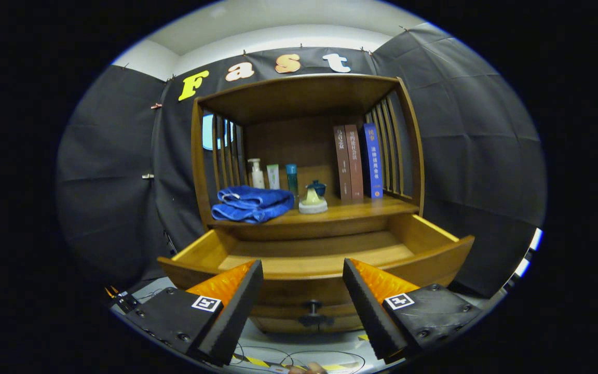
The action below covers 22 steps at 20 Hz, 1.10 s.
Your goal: Pull open the drawer, take out the items inside it, and place them on the countertop above the cabinet.
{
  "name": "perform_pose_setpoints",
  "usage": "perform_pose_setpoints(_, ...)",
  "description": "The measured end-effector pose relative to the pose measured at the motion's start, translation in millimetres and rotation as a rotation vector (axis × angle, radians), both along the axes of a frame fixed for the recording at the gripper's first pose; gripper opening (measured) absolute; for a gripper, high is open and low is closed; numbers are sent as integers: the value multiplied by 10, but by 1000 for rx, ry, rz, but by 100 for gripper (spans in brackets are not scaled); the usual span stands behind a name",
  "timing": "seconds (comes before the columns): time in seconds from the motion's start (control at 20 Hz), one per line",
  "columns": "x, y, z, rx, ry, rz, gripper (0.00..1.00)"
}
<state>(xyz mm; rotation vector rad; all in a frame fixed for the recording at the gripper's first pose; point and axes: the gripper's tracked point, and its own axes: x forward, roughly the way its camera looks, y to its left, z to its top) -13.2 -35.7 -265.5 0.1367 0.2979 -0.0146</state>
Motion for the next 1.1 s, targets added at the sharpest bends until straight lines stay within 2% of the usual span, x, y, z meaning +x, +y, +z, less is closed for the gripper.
perform_pose_setpoints(0.2,3,-20,-469,-11,54,-10,99)
perform_pose_setpoints(0.4,80,-38,-720,-6,90,-14,99)
perform_pose_setpoints(0.9,152,-89,-777,-23,80,-38,97)
perform_pose_setpoints(1.1,297,-84,-795,-18,85,-43,97)
